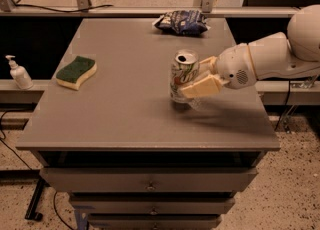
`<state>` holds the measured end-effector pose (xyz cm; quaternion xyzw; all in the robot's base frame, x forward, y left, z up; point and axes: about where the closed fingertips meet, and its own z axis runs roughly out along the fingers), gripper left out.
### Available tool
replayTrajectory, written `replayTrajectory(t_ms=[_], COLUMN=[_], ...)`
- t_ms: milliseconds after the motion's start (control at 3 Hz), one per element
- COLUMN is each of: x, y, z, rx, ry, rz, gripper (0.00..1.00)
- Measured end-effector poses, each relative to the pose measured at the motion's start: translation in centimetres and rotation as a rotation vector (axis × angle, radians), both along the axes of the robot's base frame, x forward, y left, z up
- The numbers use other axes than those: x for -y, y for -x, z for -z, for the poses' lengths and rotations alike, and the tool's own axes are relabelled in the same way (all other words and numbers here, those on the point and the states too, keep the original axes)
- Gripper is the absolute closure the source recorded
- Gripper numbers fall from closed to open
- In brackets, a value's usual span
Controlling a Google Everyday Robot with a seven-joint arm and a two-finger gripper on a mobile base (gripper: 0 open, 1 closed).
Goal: Move 7up can near blue chip bag
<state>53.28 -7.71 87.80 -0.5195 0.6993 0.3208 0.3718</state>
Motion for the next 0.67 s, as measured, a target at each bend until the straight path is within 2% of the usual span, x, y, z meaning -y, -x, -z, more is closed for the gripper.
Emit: replayTrajectory(t_ms=[333, 667], x=[1.2, 1.4], y=[-2.2, -2.7], z=[-2.9, -4.0], rx=[0.056, 0.078], ry=[0.017, 0.015], rz=[0.024, 0.031], gripper=[1.0, 1.0])
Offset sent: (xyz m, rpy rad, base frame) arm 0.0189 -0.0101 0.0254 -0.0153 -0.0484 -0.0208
